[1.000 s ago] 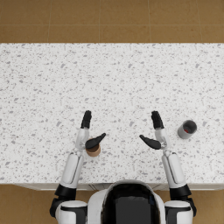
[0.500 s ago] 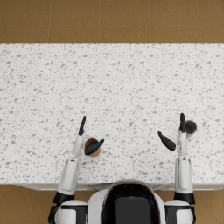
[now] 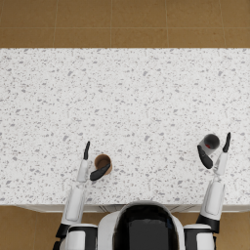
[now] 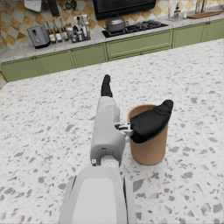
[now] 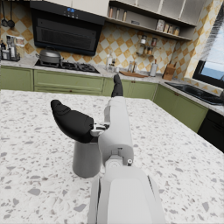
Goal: Pick up two cups and pour the berry on the right into the cup on the left
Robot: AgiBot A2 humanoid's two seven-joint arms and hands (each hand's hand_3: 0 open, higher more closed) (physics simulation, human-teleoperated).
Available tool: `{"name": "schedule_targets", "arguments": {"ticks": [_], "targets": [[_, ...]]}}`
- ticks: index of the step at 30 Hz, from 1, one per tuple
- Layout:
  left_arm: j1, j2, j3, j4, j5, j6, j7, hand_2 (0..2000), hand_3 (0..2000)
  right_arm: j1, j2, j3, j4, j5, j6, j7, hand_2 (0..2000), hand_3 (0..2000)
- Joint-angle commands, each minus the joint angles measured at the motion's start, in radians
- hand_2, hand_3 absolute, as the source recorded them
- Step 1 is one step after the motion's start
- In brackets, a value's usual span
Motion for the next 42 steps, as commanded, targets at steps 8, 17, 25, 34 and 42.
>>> {"name": "schedule_targets", "arguments": {"ticks": [8, 17, 25, 34, 42], "targets": [[-0.046, 0.001, 0.047, 0.098, -0.002, -0.008, -0.019, 0, 0, 0.051, 0.0, 0.018, -0.327, 0.007, 0.0, 0.0, 0, 0], [-0.02, 0.032, 0.041, 0.162, -0.001, -0.017, -0.003, 0, 0, 0.142, 0.002, 0.046, -0.496, 0.008, 0.0, 0.0, 0, 0], [0.011, 0.061, 0.043, 0.195, 0.0, -0.018, -0.001, 0, 0, 0.211, -0.004, 0.07, -0.557, 0.007, 0.014, 0.0, 0, 0], [0.045, 0.084, 0.084, 0.282, -0.001, -0.009, -0.007, 0, 0, 0.245, -0.015, 0.066, -0.642, 0.007, 0.018, 0.004, 0, 0], [0.03, 0.072, 0.086, 0.181, 0.001, 0.005, -0.008, 2000, 1280, 0.215, -0.023, 0.088, -0.558, 0.009, 0.086, 0.0, 2000, 1280]]}}
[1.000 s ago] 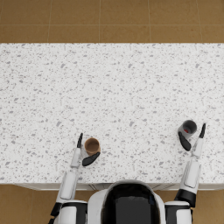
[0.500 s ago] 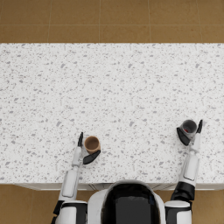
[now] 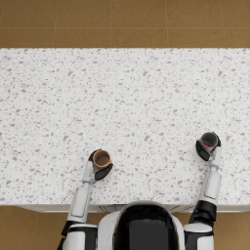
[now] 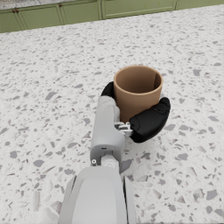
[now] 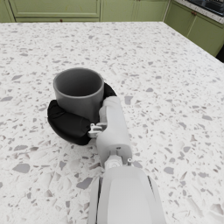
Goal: Pick up two cups and pour the berry on the right into the cup on the left
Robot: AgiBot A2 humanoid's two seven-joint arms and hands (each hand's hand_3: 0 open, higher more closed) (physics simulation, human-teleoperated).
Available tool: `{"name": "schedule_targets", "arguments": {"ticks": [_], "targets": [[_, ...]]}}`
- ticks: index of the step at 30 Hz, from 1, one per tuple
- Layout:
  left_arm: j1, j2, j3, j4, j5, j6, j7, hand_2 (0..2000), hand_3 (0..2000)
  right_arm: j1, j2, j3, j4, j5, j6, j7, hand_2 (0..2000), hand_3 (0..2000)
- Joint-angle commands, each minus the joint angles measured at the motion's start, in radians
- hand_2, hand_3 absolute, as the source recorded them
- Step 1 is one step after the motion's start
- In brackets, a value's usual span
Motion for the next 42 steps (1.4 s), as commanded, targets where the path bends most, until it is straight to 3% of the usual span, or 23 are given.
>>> {"name": "schedule_targets", "arguments": {"ticks": [1, 5, 13, 20, 32, 42], "targets": [[-0.025, -0.008, 0.01, -0.082, 0.0, -0.006, 0.001, 2000, 1280, -0.023, -0.004, 0.019, 0.074, 0.0, 0.019, -0.001, 2000, 1280], [0.008, 0.017, 0.034, -0.173, 0.0, -0.029, 0.004, 2000, 1280, -0.075, -0.023, 0.027, 0.325, -0.001, 0.049, 0.0, 2000, 1280], [0.166, 0.165, 0.137, -0.2, 0.062, -0.033, 0.004, 2000, 1280, -0.11, -0.042, 0.206, 0.761, 0.03, 0.027, 0.006, 2000, 1280], [0.263, 0.23, 0.158, -0.11, 0.259, -0.035, 0.005, 2000, 1280, -0.005, -0.064, 0.298, 0.768, 0.253, 0.012, 0.006, 2000, 1280], [0.352, 0.293, 0.205, -0.037, 0.299, -0.044, 0.005, 2000, 1280, 0.098, -0.12, 0.429, 0.779, 0.636, 0.017, 0.006, 2000, 1280], [0.345, 0.299, 0.229, -0.004, 0.3, -0.046, 0.005, 2000, 1280, 0.14, -0.163, 0.512, 0.811, 0.958, 0.022, 0.007, 2000, 1280]]}}
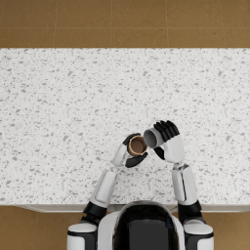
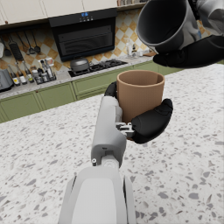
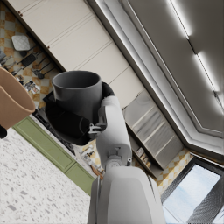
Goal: Pick up two cups and pour the berry on the right into the cup on the left
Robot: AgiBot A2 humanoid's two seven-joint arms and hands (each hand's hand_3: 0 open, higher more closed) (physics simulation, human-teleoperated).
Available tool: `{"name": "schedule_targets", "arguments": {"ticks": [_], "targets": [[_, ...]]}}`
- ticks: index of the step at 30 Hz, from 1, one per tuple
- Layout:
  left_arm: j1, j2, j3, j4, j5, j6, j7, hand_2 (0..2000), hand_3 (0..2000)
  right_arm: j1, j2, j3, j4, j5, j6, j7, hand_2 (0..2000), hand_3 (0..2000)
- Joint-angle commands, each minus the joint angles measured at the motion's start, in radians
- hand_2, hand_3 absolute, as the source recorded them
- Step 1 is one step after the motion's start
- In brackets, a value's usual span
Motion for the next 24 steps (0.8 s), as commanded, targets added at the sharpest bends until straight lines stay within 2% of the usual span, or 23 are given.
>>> {"name": "schedule_targets", "arguments": {"ticks": [1, 12, 24], "targets": [[0.009, 0.006, 0.006, 0.006, 0.0, -0.001, 0.0, 2000, 1280, 0.025, -0.018, 0.033, 0.033, 0.032, 0.001, 0.0, 2000, 1280], [-0.005, 0.007, -0.011, 0.033, 0.0, -0.002, 0.0, 2000, 1280, 0.037, -0.045, 0.033, 0.108, 0.386, 0.006, 0.002, 2000, 1280], [-0.001, 0.017, -0.015, 0.042, 0.0, -0.001, 0.001, 2000, 1280, 0.025, -0.058, 0.039, 0.119, 0.77, 0.005, 0.003, 2000, 1280]]}}
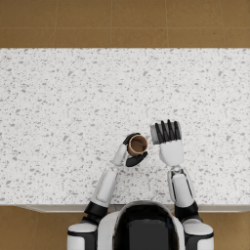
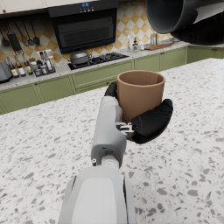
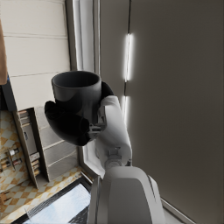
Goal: Pick up two cups and pour the berry on the right into the cup on the left
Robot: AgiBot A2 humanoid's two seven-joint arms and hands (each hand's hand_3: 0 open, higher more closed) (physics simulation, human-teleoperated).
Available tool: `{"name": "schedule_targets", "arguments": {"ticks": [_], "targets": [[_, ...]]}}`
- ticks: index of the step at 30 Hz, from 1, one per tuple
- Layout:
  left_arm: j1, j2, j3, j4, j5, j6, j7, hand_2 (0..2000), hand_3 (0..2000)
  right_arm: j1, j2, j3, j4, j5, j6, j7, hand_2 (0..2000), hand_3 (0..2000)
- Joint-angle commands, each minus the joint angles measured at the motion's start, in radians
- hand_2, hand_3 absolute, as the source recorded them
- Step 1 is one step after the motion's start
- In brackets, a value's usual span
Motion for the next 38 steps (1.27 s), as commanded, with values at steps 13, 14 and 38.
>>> {"name": "schedule_targets", "arguments": {"ticks": [13, 14, 38], "targets": [[0.076, -0.053, 0.076, 0.03, 0.0, 0.012, 0.0, 2000, 1280, 0.003, -0.031, 0.025, 0.029, 0.293, -0.004, 0.0, 2000, 1280], [0.075, -0.052, 0.075, 0.03, 0.0, 0.013, 0.0, 2000, 1280, 0.0, -0.031, 0.025, 0.033, 0.296, -0.004, 0.0, 2000, 1280], [0.044, -0.054, 0.045, 0.023, 0.0, -0.002, 0.001, 2000, 1280, -0.034, -0.028, 0.009, 0.025, 0.304, -0.004, 0.0, 2000, 1280]]}}
